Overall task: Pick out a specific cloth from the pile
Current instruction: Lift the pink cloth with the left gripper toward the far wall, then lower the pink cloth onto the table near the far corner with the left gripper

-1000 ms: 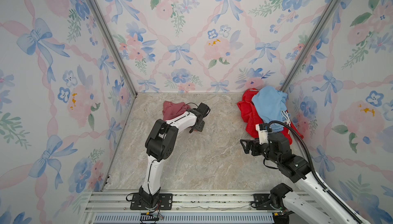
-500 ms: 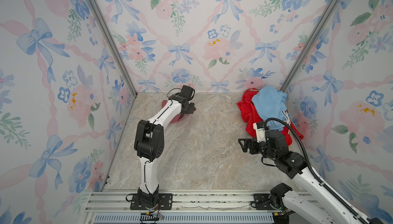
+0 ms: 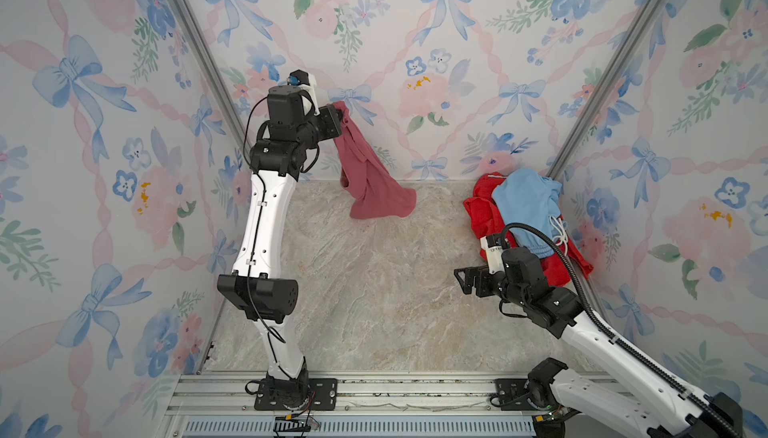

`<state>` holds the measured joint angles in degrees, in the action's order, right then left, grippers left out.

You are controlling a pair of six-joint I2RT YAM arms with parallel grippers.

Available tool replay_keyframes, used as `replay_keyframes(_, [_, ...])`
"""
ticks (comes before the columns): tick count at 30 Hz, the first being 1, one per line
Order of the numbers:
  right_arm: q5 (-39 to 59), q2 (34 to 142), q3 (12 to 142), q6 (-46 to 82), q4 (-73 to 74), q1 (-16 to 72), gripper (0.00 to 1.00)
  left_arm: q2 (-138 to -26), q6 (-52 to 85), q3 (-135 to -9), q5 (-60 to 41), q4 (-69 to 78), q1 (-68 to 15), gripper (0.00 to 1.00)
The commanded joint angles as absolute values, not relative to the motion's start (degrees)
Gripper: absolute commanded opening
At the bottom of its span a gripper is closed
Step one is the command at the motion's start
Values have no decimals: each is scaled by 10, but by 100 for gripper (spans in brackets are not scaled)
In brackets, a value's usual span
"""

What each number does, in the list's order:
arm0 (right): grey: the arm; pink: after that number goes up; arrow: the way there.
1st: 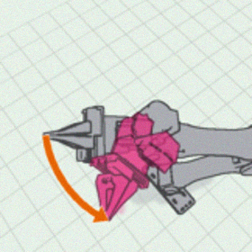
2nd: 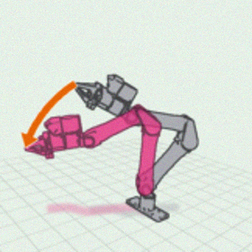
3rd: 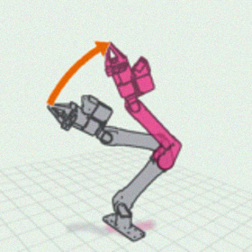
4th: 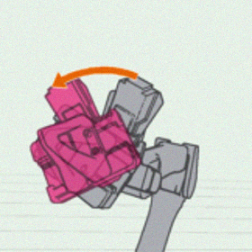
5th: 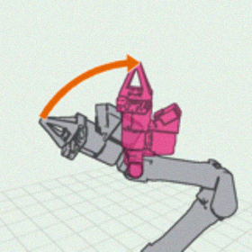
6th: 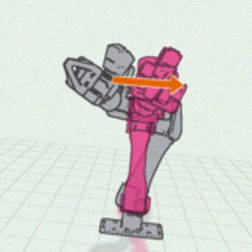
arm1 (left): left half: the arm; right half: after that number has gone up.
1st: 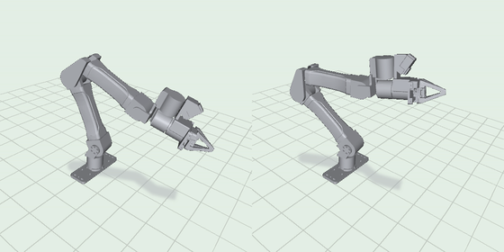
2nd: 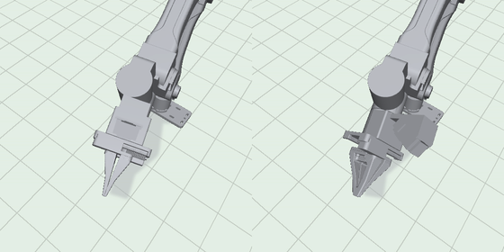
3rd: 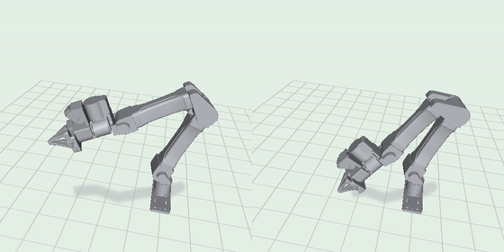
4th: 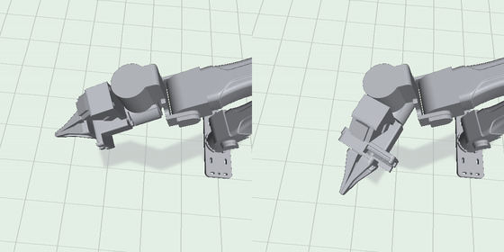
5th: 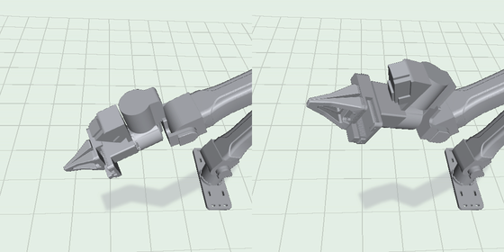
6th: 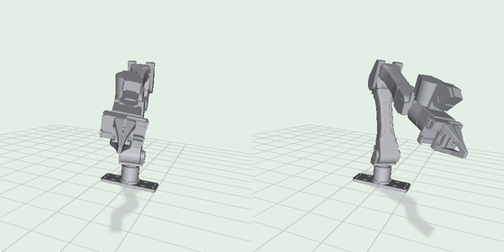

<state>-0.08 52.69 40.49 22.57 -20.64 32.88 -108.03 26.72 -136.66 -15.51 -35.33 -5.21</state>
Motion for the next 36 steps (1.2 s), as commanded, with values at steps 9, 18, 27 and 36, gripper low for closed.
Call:
replay_keyframes(9, [-22, 562, 430, 241, -177, 369, 97, -1031, 248, -1300, -122, -352, -12, 0])
replay_keyframes(18, [-31, 566, 431, 240, -184, 381, 97, -1007, 215, -1180, -128, -352, -14, 0])
replay_keyframes(27, [-35, 568, 425, 244, -183, 383, 97, -1012, 194, -1111, -205, -352, -45, 0])
replay_keyframes(36, [-37, 598, 456, 235, -179, 398, 97, -1023, 175, -1067, -199, -352, -51, 0])
